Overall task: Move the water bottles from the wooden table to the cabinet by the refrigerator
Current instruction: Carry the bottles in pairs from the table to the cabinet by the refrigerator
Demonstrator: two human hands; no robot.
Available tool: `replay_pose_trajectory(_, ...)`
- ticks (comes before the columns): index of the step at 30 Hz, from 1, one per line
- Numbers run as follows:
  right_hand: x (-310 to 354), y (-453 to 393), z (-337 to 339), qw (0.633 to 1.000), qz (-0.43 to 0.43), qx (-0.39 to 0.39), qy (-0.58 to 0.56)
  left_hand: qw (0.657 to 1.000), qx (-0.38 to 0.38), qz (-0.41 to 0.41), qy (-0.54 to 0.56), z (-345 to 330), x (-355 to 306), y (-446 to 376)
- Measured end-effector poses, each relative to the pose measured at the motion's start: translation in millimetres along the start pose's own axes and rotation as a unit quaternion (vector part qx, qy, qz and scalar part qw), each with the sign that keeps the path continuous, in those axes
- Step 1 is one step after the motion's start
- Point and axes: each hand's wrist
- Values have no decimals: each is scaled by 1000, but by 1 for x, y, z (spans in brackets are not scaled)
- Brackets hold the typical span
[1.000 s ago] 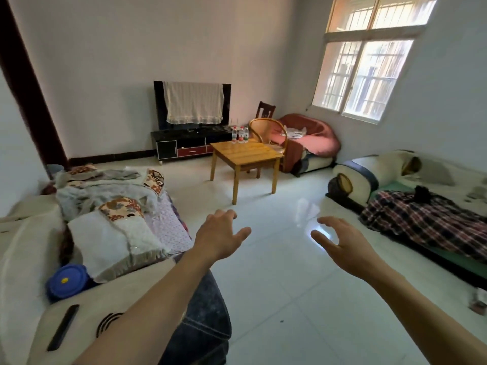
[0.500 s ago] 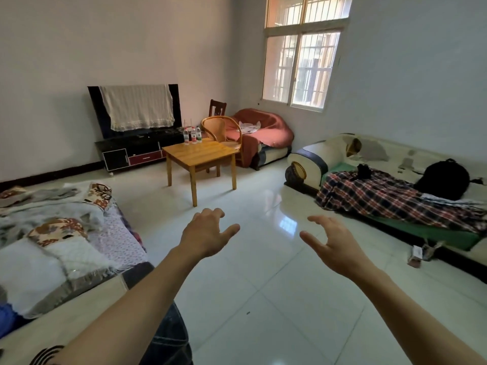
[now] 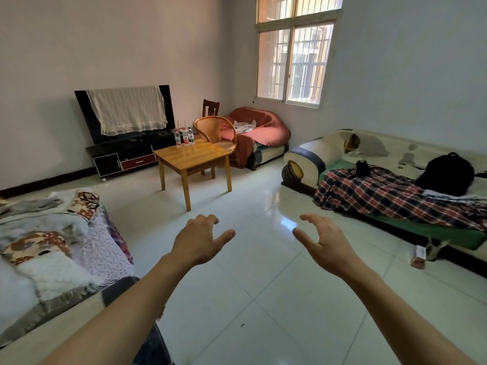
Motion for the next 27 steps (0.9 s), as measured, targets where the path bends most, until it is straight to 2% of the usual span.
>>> replay_pose_trajectory(15, 30, -187, -69, 999, -1, -6, 41, 998, -16, -1, 58, -21, 50, -202)
replay_pose_trajectory(22, 17, -265, -98, 1000, -3, 7, 29, 999, -13, 9, 41, -41, 65, -270)
replay_pose_trajectory(27, -15, -333, -112, 1000, 13, 2, 4, 1000, -5, 10, 23, -65, 50, -336)
Point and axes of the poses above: each hand's wrist, its own y-axis away from the middle knuckle, its own z-axis out of the back of the hand, x = y × z, and after that the axes turned 7 degrees about -x, right-handed
